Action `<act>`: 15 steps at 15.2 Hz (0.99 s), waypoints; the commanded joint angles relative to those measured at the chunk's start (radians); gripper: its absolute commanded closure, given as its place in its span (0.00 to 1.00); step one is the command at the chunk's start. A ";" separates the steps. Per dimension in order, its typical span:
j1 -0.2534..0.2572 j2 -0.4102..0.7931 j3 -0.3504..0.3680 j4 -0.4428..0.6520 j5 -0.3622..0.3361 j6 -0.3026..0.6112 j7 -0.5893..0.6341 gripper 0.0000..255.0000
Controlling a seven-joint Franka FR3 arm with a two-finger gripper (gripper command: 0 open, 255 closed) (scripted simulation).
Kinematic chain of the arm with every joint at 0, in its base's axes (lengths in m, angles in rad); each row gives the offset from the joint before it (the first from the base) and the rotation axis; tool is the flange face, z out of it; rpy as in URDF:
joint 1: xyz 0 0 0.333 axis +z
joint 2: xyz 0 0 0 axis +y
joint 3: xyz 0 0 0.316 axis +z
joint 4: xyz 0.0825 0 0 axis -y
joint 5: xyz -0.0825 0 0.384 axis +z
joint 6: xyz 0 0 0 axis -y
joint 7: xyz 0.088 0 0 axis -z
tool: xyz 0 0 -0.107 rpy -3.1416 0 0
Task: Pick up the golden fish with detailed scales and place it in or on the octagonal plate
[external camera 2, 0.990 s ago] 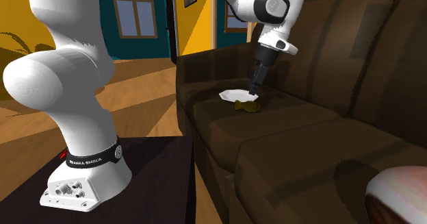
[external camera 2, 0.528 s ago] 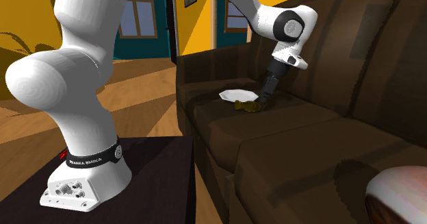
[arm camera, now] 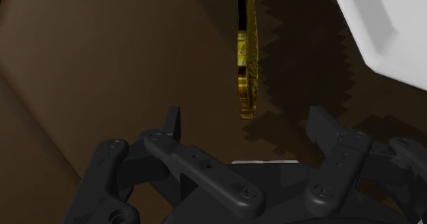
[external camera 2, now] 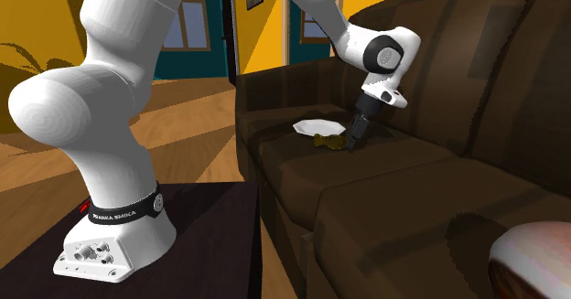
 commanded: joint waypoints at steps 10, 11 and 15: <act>0.002 0.003 0.000 -0.015 0.000 0.020 0.001 1.00; 0.002 0.003 0.000 -0.015 0.000 0.020 0.001 1.00; 0.002 0.003 0.000 -0.015 0.000 0.020 0.001 1.00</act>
